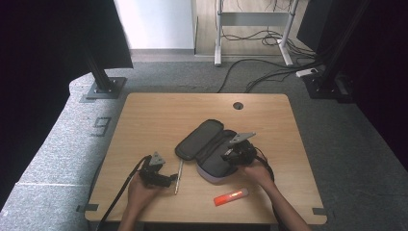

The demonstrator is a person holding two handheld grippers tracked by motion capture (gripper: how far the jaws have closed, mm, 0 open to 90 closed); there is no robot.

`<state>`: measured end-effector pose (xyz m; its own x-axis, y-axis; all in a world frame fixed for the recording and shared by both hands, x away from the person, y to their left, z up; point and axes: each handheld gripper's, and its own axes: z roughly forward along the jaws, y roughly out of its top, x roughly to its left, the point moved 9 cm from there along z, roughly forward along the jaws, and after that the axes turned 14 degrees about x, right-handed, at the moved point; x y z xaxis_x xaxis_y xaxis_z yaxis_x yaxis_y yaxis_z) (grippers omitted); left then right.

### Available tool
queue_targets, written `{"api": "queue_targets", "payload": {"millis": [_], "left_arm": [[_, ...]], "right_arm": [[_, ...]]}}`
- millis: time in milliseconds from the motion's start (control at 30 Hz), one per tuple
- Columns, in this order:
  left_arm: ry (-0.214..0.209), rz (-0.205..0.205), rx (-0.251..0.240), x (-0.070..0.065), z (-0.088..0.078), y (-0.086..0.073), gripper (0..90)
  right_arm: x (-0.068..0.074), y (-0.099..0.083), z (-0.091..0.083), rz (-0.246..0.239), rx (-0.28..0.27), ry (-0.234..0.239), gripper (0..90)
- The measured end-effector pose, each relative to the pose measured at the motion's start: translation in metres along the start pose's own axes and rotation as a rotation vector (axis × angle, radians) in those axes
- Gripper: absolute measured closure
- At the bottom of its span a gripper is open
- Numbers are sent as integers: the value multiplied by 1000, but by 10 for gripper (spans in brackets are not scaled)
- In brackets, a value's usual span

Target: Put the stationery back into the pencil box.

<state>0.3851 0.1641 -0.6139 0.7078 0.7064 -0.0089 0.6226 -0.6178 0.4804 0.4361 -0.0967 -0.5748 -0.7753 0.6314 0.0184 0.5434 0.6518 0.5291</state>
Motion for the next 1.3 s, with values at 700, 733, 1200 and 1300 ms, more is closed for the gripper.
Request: {"api": "queue_targets", "payload": {"millis": [700,733,1200,1300], "left_arm": [[0,0,0,0,0,0,89],[0,0,0,0,0,0,90],[0,0,0,0,0,0,90],[0,0,0,0,0,0,90]], "right_arm": [[4,-3,-19,-14,-21,9,329],[5,-4,-21,-15,-21,11,326],[14,-18,-41,-46,-31,29,267],[15,-22,-45,-45,-36,36,257]]}}
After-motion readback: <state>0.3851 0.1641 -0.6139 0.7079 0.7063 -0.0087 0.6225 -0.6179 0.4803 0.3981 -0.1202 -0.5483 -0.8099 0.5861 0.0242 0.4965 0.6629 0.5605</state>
